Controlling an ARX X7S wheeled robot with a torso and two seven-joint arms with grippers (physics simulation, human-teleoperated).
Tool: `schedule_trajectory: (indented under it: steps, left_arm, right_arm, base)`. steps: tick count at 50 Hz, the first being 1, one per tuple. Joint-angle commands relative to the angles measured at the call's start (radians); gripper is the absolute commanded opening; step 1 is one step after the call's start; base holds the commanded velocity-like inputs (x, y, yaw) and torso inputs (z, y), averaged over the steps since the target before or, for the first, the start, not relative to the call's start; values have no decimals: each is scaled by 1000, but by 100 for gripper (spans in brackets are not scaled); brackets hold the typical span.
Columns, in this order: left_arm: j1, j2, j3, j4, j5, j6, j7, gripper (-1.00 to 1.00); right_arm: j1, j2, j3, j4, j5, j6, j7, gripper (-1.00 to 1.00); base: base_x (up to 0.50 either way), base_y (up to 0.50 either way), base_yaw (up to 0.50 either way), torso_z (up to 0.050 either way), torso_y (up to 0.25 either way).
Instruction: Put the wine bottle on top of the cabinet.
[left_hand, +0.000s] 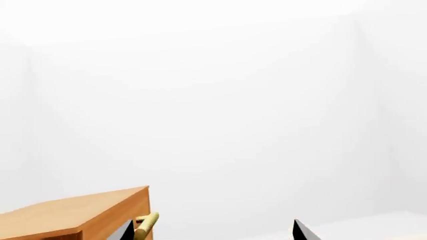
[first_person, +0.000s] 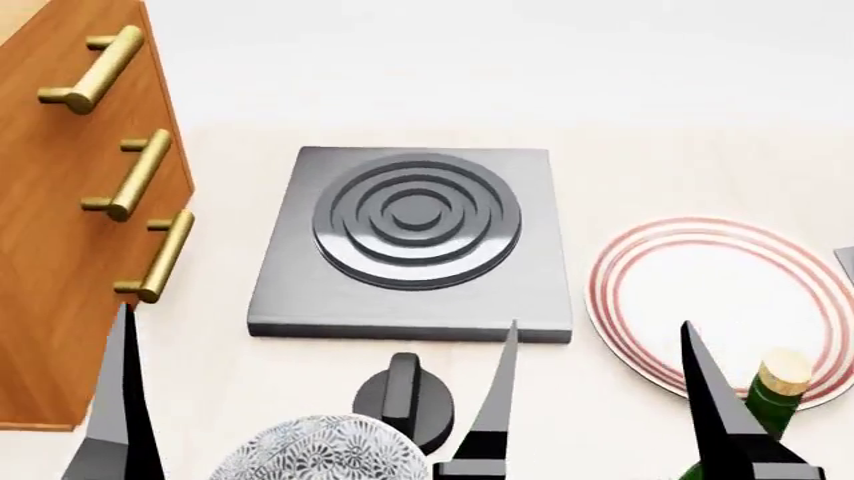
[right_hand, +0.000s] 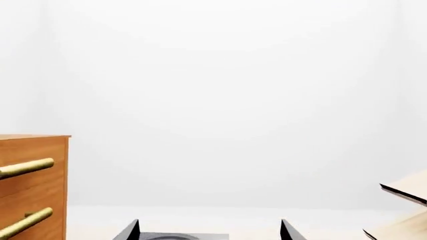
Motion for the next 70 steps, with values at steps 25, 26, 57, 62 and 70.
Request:
schedule_trajectory:
  steps: [25, 26, 57, 62, 70]
  left_arm:
    - [1, 11, -13, 1, -8, 2, 2, 100]
    - [0, 11, -14, 1, -9, 3, 2, 100]
    - [-8, 13, -72, 2, -51, 10, 7, 100]
    - [-8, 13, -72, 2, -50, 13, 5, 100]
    - [-11, 13, -71, 2, -46, 9, 6, 100]
  right_arm:
    - [24, 31, 78, -46, 58, 53, 38, 100]
    - [31, 33, 86, -49, 67, 60, 38, 100]
    - [112, 52, 284, 184, 132, 38, 31, 100]
    - [93, 38, 282, 237, 124, -6, 26, 100]
    - [30, 13, 267, 327, 109, -105, 0, 100]
  base:
    - [0, 0, 0, 0, 0]
    - [0, 0, 0, 0, 0]
    - [0, 0, 0, 0, 0]
    - [0, 0, 0, 0, 0]
    - [0, 0, 0, 0, 0]
